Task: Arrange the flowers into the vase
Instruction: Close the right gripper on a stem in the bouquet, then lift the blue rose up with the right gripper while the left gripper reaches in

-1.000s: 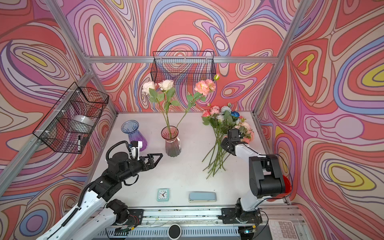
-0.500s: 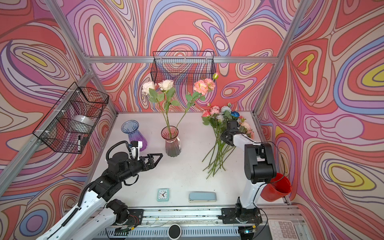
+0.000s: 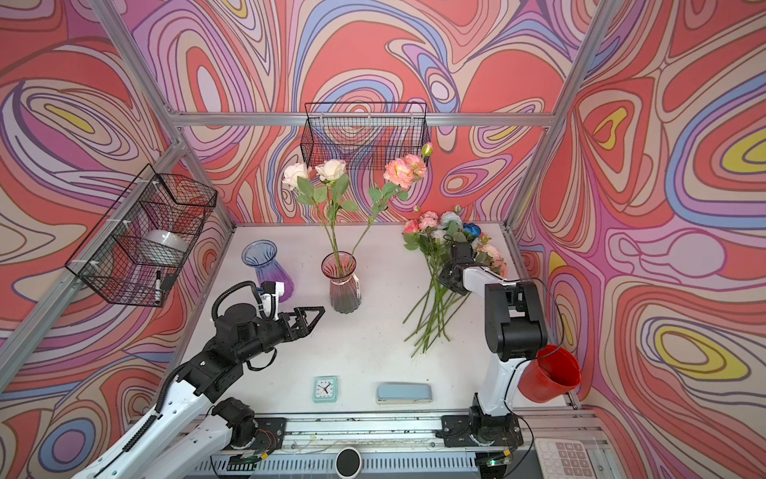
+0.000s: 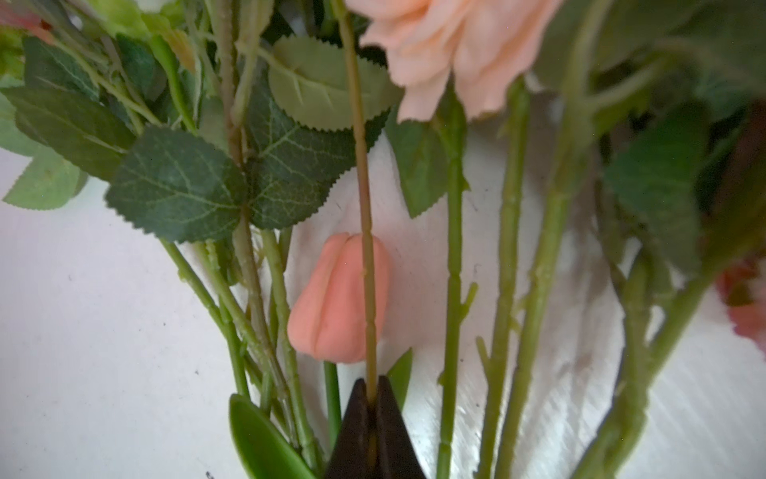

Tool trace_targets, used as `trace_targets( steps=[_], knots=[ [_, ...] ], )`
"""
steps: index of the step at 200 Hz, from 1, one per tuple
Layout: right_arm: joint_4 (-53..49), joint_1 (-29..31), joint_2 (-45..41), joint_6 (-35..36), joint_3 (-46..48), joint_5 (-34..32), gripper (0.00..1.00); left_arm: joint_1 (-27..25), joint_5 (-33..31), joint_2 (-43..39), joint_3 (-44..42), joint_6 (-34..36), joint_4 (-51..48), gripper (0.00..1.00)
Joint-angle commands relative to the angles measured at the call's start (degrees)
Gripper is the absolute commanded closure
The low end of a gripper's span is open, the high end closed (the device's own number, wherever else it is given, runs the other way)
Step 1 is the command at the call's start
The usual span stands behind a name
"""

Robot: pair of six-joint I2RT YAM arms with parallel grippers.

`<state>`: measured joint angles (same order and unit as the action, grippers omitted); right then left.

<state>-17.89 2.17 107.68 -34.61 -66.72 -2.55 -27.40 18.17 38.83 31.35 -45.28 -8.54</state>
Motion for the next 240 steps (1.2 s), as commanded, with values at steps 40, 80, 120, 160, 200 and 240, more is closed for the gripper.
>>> trace_targets(
  steps=[40, 80, 120, 160, 200, 240],
  knots=[
    [0.71, -0.15, -14.69, 2.03, 5.13, -0.82, 1.0, -0.19, 3.71, 1.1, 2.9, -1.47, 1.43, 0.0],
    [1.15, 2.07, -28.73, 2.48, 12.31, 1.14, 1.0, -0.13, 6.38, 1.25, 5.43, -1.09, 1.46, 0.0],
    [1.91, 7.76, -45.95, 2.79, 18.73, 5.77, 1.0, -0.18, 13.03, 1.42, 8.07, -0.62, 4.53, 0.0],
    [3.06, 15.2, -61.31, 3.62, 19.98, 6.73, 1.0, -0.2, 19.44, 1.51, 10.19, -0.69, 8.95, 0.01],
    [11.3, 16.35, -68.85, 2.87, 21.18, 15.46, 1.0, -0.2, 21.18, 1.23, 12.5, 0.03, 10.87, 0.01],
    [17.78, 18.54, -65.77, 2.77, 18.39, 29.87, 1.0, -0.16, 23.81, 2.3, 16.59, 2.91, 11.15, 0.03]
  ],
)
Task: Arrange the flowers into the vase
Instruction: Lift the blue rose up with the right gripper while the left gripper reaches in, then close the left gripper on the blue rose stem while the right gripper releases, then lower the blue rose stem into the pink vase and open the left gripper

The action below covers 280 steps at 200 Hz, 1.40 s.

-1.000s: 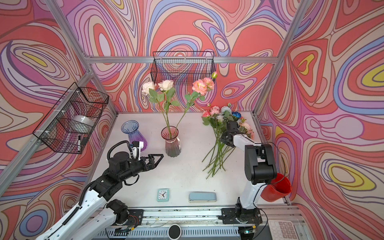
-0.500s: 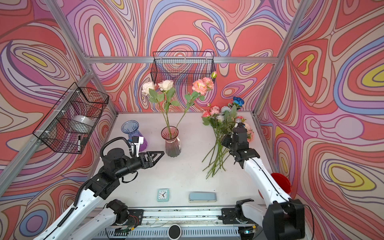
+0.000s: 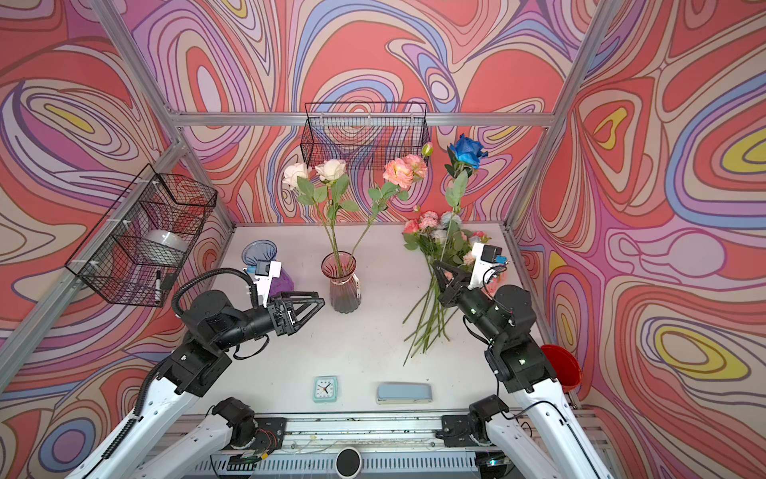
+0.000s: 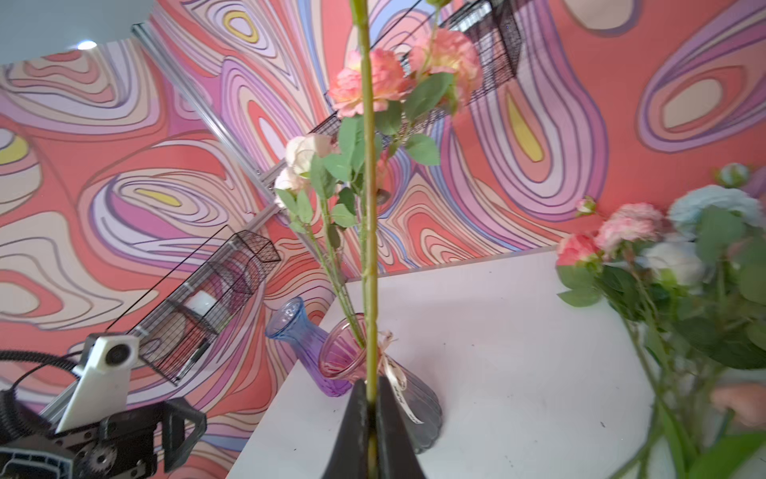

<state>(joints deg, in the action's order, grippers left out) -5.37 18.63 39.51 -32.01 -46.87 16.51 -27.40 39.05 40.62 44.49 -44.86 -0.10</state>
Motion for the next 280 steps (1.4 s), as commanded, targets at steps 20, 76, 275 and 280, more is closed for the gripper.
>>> trace_targets(
  steps=[20, 76, 275, 280],
  knots=[
    [5.87, 7.59, 4.68, 1.36, -3.56, 11.64, 1.0, -0.2, 3.46, 0.76, 5.36, 4.07, 2.43, 0.04],
    [6.19, 33.59, 14.91, 10.53, -9.08, 0.34, 1.0, -0.2, 4.8, 2.12, 7.44, 4.08, 7.72, 0.15],
    [8.41, 43.06, 17.56, 12.14, -7.51, -15.66, 0.55, -0.34, -5.61, 7.04, 20.41, 19.37, -6.19, 1.0],
    [7.94, 43.04, 16.55, 12.26, -7.12, -16.51, 0.56, -0.33, -7.0, 7.77, 21.95, 21.0, -7.39, 1.0]
  ],
)
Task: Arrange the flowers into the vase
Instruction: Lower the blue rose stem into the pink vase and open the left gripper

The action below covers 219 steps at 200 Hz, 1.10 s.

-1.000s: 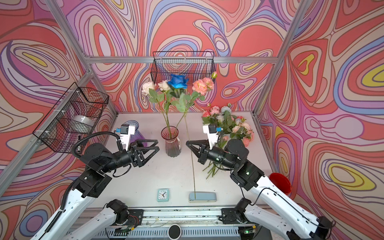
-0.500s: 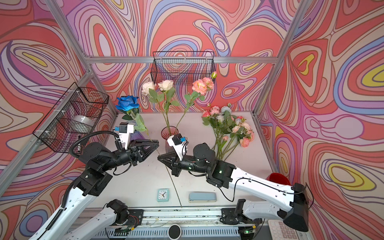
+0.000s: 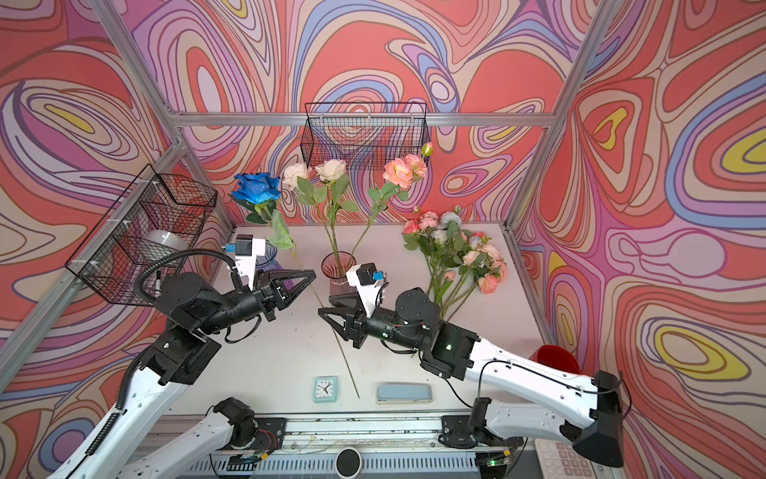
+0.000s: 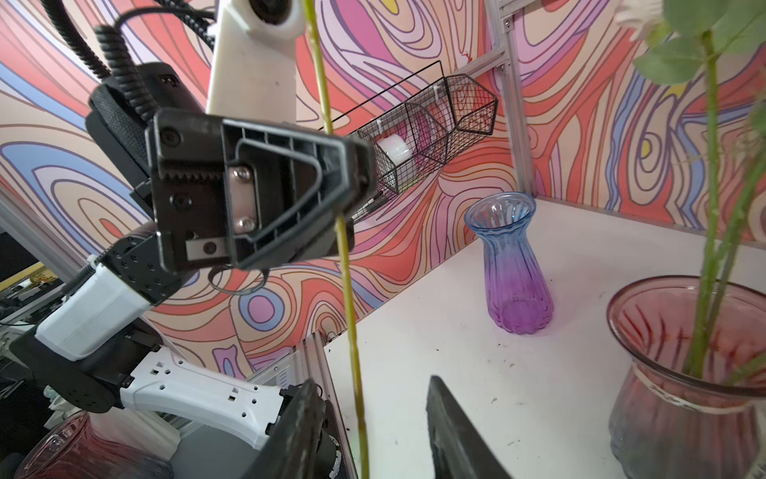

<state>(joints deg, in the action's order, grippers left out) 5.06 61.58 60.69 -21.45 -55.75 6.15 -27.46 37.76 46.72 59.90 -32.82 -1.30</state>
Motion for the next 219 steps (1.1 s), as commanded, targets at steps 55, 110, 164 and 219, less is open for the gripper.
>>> trace_targets(
  steps=[55, 110, 164, 219],
  knots=[
    [-6.13, 0.1, -11.09, 2.29, 3.62, -10.08, 0.55, -0.23, -18.87, 10.74, 21.98, 22.62, -12.06, 1.0],
    [-6.55, 0.04, -12.26, 2.38, 4.15, -10.71, 0.55, -0.31, -30.55, 16.09, 28.99, 31.37, -7.0, 1.0],
    [-7.08, 0.04, -12.63, 2.53, 4.2, -11.51, 0.55, -0.23, -37.31, 21.78, 31.21, 35.64, -2.53, 1.0],
    [-8.1, 0.08, -13.44, 2.29, 4.33, -12.29, 0.55, -0.06, -39.23, 27.45, 29.19, 36.24, -0.35, 1.0]
  ],
)
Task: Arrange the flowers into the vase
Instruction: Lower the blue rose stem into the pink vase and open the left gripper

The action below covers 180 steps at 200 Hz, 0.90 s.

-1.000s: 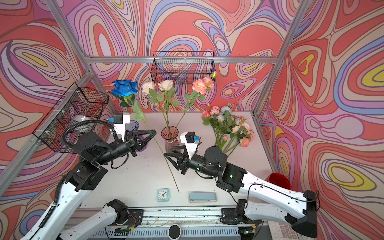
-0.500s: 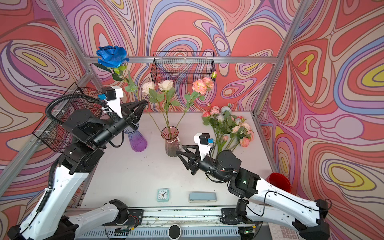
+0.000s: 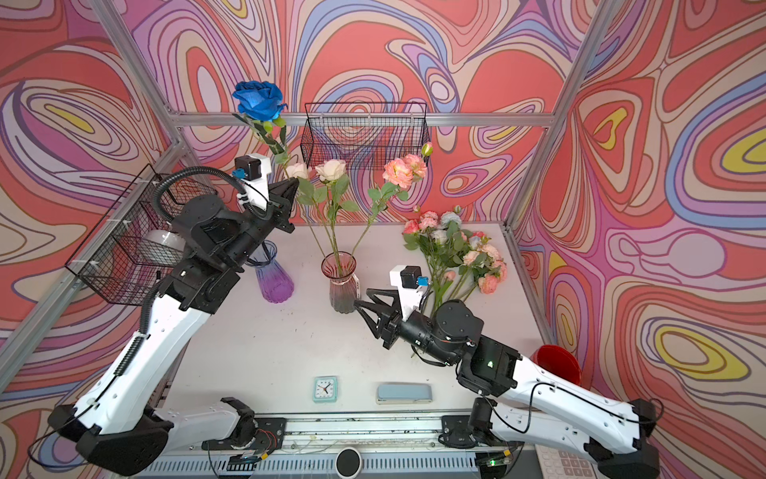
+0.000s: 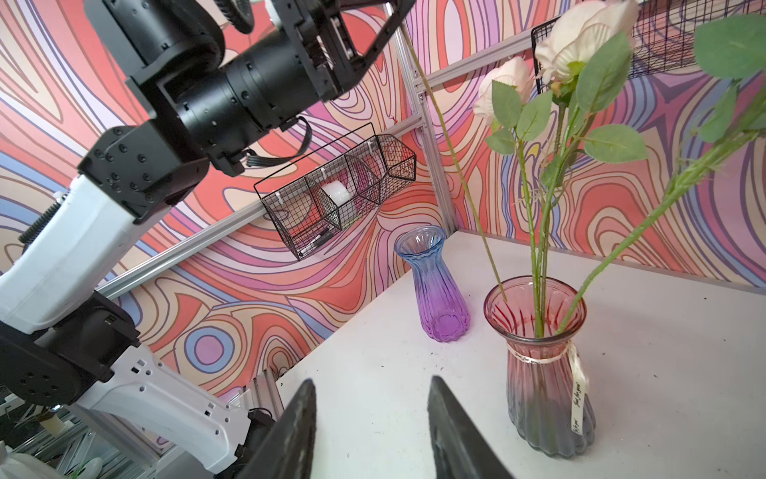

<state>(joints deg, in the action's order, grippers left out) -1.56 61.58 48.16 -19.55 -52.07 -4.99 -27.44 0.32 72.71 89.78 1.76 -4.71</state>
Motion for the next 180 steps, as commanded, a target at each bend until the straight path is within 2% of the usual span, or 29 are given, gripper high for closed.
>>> trace_targets(
  steps=[1, 30, 61, 82, 93, 120, 157, 180],
  knots=[
    [-1.5, 0.05, -0.98, 0.39, 0.66, -1.15, 0.55, -0.12, -1.8, 1.51, -0.76, 1.66, 3.05, 1.0],
    [-1.75, 0.08, -1.49, 0.36, 1.01, -1.74, 0.55, -0.15, -1.89, 2.7, -3.61, -0.17, 2.48, 1.0],
    [-1.4, 0.05, -1.57, 0.32, 1.53, -2.07, 0.55, -0.16, -3.18, 2.35, -6.34, -3.83, -0.42, 0.79],
    [-0.86, 0.08, -1.4, 0.15, 2.05, -2.21, 0.54, -0.15, -4.1, 2.04, -6.3, -6.18, -4.0, 0.49],
    [-0.72, 0.09, -1.21, -0.04, 2.08, -2.29, 0.54, -0.1, -4.32, 2.02, -5.96, -6.56, -5.71, 0.39],
    [-1.05, 0.05, -0.71, -0.39, 2.06, -2.56, 0.51, -0.16, -3.69, 0.71, -5.31, -8.27, -8.42, 0.27],
    [-2.15, 0.03, 0.98, -1.75, 2.08, -5.43, 0.42, -0.15, 0.48, -3.45, -3.39, -13.14, -8.88, 0.1],
    [-3.04, 0.12, 3.29, -2.75, 1.71, -7.18, 0.4, -0.15, 2.62, -5.94, -1.92, -16.16, -9.07, 0.05]
  ],
)
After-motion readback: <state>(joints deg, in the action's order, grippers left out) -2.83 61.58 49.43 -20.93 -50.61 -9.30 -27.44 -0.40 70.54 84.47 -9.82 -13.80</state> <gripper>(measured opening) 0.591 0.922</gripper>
